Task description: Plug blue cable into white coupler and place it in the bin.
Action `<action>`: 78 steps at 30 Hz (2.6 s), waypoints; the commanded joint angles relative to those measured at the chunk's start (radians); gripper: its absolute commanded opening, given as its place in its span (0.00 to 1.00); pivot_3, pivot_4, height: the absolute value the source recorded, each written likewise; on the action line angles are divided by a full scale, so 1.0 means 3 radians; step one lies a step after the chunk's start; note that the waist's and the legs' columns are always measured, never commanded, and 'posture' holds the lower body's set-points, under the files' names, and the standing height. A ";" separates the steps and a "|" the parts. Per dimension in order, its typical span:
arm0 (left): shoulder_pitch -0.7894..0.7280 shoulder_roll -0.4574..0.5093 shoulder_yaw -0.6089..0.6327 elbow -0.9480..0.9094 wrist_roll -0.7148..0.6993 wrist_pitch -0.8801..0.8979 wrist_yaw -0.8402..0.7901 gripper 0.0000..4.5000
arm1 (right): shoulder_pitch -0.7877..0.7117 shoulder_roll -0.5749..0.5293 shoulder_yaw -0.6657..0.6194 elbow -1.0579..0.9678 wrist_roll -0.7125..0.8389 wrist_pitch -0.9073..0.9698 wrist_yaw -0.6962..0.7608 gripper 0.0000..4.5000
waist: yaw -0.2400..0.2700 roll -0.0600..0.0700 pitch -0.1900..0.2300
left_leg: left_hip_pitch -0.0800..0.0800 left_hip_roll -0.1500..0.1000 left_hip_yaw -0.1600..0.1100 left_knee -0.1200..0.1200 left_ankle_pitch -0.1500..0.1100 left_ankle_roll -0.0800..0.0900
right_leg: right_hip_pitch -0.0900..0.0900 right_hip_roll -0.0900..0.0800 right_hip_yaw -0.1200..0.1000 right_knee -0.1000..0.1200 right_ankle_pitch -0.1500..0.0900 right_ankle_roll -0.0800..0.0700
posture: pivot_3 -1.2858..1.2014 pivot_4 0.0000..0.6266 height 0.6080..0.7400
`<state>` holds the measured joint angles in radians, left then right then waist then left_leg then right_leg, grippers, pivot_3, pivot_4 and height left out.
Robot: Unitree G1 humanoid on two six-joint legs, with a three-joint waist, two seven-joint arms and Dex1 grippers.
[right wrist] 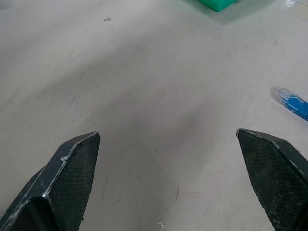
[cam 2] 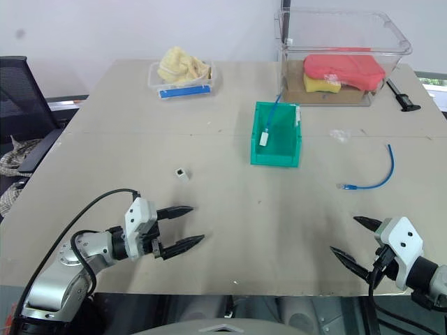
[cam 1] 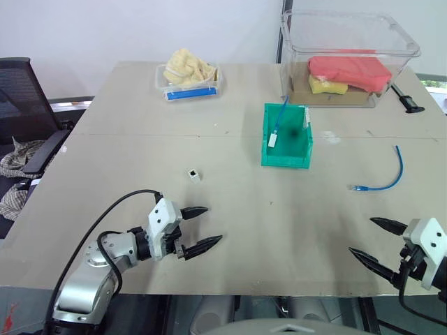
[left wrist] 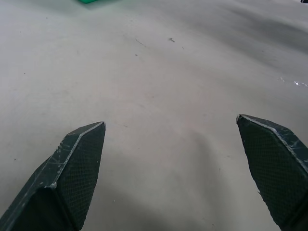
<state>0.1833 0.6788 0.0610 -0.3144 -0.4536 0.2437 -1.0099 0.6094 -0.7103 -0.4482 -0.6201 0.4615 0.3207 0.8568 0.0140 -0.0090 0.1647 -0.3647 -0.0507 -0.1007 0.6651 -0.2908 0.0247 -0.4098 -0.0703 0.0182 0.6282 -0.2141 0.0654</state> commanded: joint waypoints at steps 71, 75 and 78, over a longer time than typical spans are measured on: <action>-0.1626 -0.0442 -0.1253 0.0711 0.0771 -0.0117 -0.0162 1.00 | -0.1208 0.0033 0.0565 -0.0167 -0.0346 0.0428 0.0352 0.69 | 0.0009 0.0004 -0.0004 | -0.0051 -0.0008 -0.0011 0.0013 0.0008 -0.0015 | -0.0043 0.0003 -0.0010 -0.0001 0.0018 -0.0001 | 0.52 0.24 1.00; -0.1971 -0.0668 -0.1441 0.1051 0.0960 -0.0138 -0.0160 1.00 | -0.0583 0.0062 0.0387 -0.0378 -0.0660 0.0013 0.0223 0.69 | -0.0004 0.0010 -0.0007 | -0.0044 -0.0007 -0.0001 0.0015 0.0006 -0.0009 | -0.0038 0.0010 -0.0001 0.0000 0.0019 0.0001 | 0.52 0.24 1.00; -0.2312 -0.0847 -0.1585 0.1303 0.1125 -0.0116 -0.0157 1.00 | -0.0306 0.0145 0.0306 -0.0547 -0.0697 -0.0147 0.0127 0.69 | 0.0002 0.0009 -0.0007 | -0.0031 -0.0006 -0.0003 0.0021 0.0002 0.0001 | -0.0020 0.0015 -0.0004 0.0002 0.0021 0.0006 | 0.52 0.24 1.00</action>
<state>-0.4774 0.4384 -0.3999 0.0704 -0.1374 0.2198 -1.0519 0.5124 -0.6736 -0.3232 -0.7304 0.2553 0.3179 0.9141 0.0146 -0.0062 0.1627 -0.3733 -0.0525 -0.1017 0.6716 -0.2903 0.0251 -0.4147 -0.0657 0.0169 0.6287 -0.2080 0.0672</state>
